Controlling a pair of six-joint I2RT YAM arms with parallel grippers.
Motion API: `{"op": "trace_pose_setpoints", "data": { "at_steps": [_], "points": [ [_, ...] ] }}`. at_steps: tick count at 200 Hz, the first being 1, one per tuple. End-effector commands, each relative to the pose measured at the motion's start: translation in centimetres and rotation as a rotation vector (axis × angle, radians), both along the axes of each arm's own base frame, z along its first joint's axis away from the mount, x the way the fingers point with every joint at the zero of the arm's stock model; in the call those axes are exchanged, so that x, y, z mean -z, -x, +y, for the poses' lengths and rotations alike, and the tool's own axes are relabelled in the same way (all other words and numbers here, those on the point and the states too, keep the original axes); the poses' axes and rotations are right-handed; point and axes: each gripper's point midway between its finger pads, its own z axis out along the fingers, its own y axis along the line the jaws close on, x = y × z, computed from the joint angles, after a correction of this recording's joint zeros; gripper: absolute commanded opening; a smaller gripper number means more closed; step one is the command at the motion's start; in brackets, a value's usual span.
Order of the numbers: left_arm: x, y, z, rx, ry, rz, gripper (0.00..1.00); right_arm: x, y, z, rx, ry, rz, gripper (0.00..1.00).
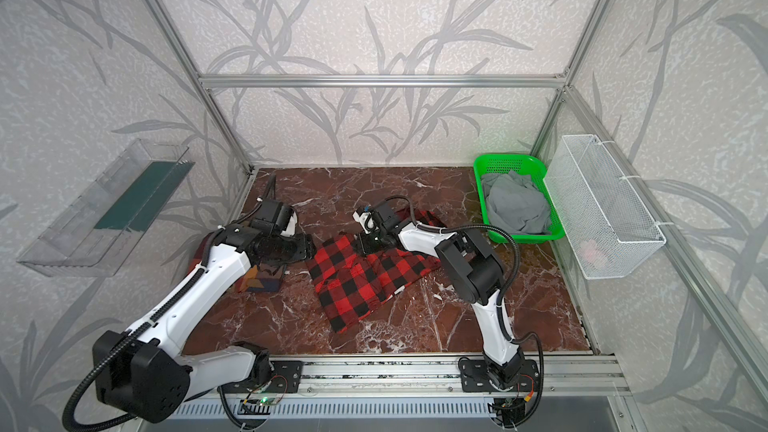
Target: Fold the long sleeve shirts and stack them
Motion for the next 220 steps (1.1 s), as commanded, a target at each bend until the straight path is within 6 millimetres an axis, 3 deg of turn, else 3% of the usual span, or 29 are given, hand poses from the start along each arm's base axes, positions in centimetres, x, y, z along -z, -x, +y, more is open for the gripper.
{"op": "trace_pose_setpoints", "data": {
  "at_steps": [1,52,80,103,125,140,188,202,220],
  "points": [
    [0.7,0.3,-0.1,0.008,0.005,0.030,0.70,-2.8,-1.9,-2.0,0.095,-0.060,-0.051,0.00],
    [1.6,1.0,-0.9,0.008,0.040,0.075,0.70,1.7,-1.4,-3.4,0.118,0.013,0.056,0.02],
    [2.4,1.6,-1.5,0.002,0.070,0.106,0.70,2.1,-2.6,-7.7,0.285,0.137,0.000,0.00],
    [2.6,1.7,-1.8,0.002,0.081,0.120,0.70,3.7,-3.2,-11.2,0.455,0.212,0.022,0.00],
    [2.6,1.7,-1.8,0.006,0.073,0.129,0.70,5.0,-3.0,-13.8,0.641,0.232,0.038,0.00],
    [2.7,1.7,-1.5,0.001,0.054,0.133,0.70,5.4,-3.0,-14.3,0.715,0.178,0.042,0.00],
    [2.7,1.5,-0.4,0.006,-0.017,0.142,0.71,1.7,-1.7,-11.5,0.770,0.143,0.034,0.00],
    [2.7,1.4,-0.4,0.007,-0.018,0.145,0.72,0.6,-1.7,-11.0,0.773,0.111,0.071,0.12],
    [2.7,1.5,-0.5,0.009,-0.013,0.146,0.73,-2.3,-2.3,-11.5,0.761,0.147,0.023,0.26]
  ]
}}
